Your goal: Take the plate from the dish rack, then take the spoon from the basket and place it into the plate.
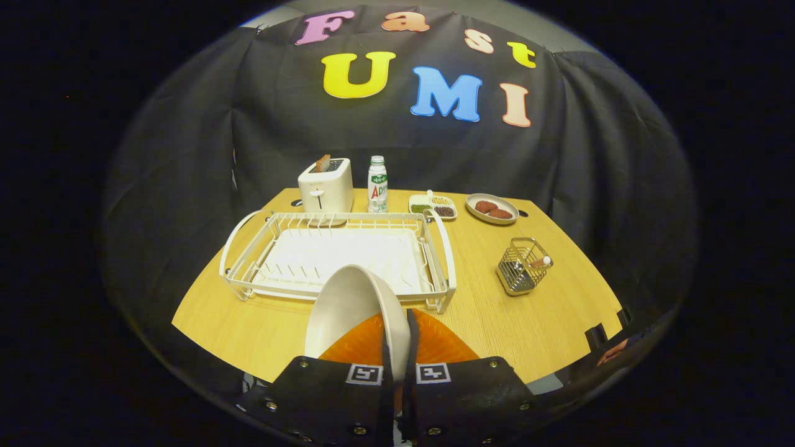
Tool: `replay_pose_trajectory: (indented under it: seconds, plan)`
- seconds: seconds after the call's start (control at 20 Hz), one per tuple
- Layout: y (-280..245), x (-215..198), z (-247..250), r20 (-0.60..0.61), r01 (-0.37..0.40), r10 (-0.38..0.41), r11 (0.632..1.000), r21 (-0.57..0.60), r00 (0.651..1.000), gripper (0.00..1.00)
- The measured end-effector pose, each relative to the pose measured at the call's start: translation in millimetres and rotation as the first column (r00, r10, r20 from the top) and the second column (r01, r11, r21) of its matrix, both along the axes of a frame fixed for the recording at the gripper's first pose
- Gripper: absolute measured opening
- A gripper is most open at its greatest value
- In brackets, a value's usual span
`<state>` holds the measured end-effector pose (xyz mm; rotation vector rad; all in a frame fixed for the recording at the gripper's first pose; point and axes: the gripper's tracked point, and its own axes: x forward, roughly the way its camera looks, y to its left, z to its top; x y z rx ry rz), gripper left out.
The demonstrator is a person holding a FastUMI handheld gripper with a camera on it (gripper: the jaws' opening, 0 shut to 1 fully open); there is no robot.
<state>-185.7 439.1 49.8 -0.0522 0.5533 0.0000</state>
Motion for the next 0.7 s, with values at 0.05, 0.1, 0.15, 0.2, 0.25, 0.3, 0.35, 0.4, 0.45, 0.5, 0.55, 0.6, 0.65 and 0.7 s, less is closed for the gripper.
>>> replay_pose_trajectory:
  seconds: [0.05, 0.1, 0.15, 0.2, 0.25, 0.3, 0.35, 0.4, 0.45, 0.5, 0.55, 0.6, 0.65, 0.7]
  plan:
    - [-4, 0, -8, -0.014, 0.011, -0.011, 1.000, 0.006, 1.000, 0.05]
    - [-7, 0, -14, -0.028, 0.020, -0.020, 1.000, 0.009, 0.999, 0.05]
    - [-10, 1, -20, -0.041, 0.031, -0.030, 0.999, 0.015, 0.999, 0.05]
    - [-12, 1, -26, -0.052, 0.038, -0.037, 0.999, 0.019, 0.998, 0.05]
    - [-14, 1, -32, -0.064, 0.043, -0.042, 0.999, 0.023, 0.997, 0.05]
    - [-13, 2, -36, -0.069, 0.046, -0.043, 0.998, 0.039, 0.997, 0.05]
    - [-14, 3, -37, -0.072, 0.052, -0.048, 0.996, 0.068, 0.996, 0.05]
    - [-15, 5, -42, -0.081, 0.067, -0.060, 0.994, 0.090, 0.995, 0.05]
    - [-16, 7, -45, -0.088, 0.082, -0.072, 0.990, 0.113, 0.994, 0.05]
    - [-16, 8, -48, -0.094, 0.094, -0.082, 0.986, 0.135, 0.992, 0.05]
    - [-17, 9, -51, -0.102, 0.105, -0.090, 0.982, 0.156, 0.991, 0.06]
    - [-18, 10, -56, -0.111, 0.117, -0.098, 0.977, 0.180, 0.989, 0.05]
    - [-19, 12, -59, -0.123, 0.133, -0.109, 0.970, 0.204, 0.986, 0.06]
    - [-20, 12, -63, -0.131, 0.148, -0.120, 0.963, 0.227, 0.984, 0.05]
